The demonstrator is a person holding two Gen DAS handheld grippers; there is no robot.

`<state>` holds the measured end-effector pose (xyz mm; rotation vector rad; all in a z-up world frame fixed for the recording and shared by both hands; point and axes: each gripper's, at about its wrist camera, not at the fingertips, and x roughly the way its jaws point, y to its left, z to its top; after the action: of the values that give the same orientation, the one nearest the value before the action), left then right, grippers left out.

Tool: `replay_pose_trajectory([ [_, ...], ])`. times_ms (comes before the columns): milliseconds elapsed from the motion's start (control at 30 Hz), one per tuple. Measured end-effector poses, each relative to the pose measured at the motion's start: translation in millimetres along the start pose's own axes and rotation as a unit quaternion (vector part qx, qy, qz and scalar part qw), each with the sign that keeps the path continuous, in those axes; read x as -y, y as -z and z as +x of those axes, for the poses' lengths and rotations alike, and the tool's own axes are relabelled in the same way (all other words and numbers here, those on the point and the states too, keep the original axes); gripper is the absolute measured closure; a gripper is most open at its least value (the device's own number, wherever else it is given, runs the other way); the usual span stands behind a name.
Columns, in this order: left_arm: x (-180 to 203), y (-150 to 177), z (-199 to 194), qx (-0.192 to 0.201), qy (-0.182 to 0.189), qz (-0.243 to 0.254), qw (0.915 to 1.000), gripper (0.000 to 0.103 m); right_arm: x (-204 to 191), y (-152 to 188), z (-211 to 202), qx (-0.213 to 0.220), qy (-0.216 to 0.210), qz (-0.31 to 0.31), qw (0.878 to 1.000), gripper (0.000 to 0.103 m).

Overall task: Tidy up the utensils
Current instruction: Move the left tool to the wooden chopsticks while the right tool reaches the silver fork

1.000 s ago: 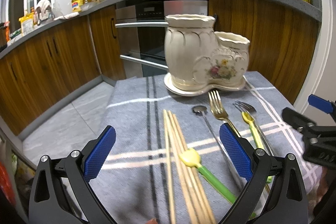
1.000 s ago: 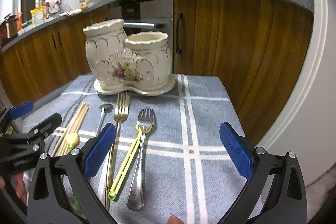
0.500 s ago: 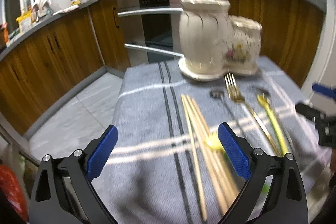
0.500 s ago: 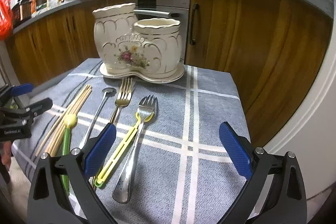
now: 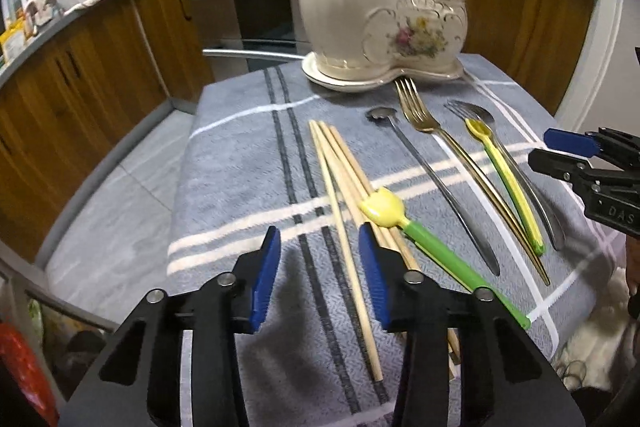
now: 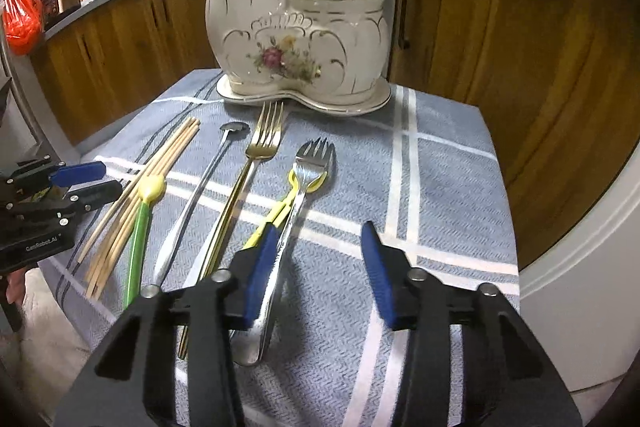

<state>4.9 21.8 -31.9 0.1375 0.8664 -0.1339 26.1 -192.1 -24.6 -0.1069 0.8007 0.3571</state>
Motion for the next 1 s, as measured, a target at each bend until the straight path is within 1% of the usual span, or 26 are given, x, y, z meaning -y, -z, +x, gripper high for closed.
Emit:
replay_pose_trajectory([
  [67, 1, 1, 3, -0.006, 0.004, 0.002, 1.0000, 0.067, 0, 0, 2, -0.004, -0.003, 0.004, 1.000, 0.066],
  [167, 2, 2, 7, -0.012, 0.002, 0.005, 0.9999, 0.069, -1, 0, 6, -0.009, -0.014, 0.012, 1.000, 0.068],
  [200, 1, 2, 9, -0.012, 0.003, 0.004, 0.9999, 0.070, -2, 0, 8, -0.010, -0.011, 0.010, 1.000, 0.072],
  [267, 0, 1, 10, -0.011, 0.004, 0.004, 0.9999, 0.071, -2, -2, 13, -0.013, -0.006, 0.011, 1.000, 0.077],
  [367, 0, -1, 11, -0.011, 0.004, 0.005, 0.9999, 0.072, 3, -5, 17, -0.009, -0.011, 0.025, 1.000, 0.082],
  [533, -5, -7, 16, -0.012, 0.005, -0.007, 0.9999, 0.072, 13, -12, 25, -0.010, -0.039, 0.062, 0.997, 0.082],
  [800, -11, -9, 17, -0.011, 0.002, -0.019, 0.9998, 0.072, 13, -22, 37, -0.013, -0.048, 0.075, 0.996, 0.082],
  [867, -9, -10, 19, -0.011, -0.002, -0.015, 0.9998, 0.072, 11, -23, 39, -0.013, -0.053, 0.076, 0.996, 0.082],
  [933, -9, -12, 20, -0.010, -0.004, -0.012, 0.9999, 0.072, 10, -23, 42, -0.021, -0.062, 0.080, 0.995, 0.083],
  [1000, -9, -16, 23, -0.014, -0.001, -0.015, 0.9998, 0.072, 13, -23, 42, -0.017, -0.068, 0.093, 0.993, 0.090],
])
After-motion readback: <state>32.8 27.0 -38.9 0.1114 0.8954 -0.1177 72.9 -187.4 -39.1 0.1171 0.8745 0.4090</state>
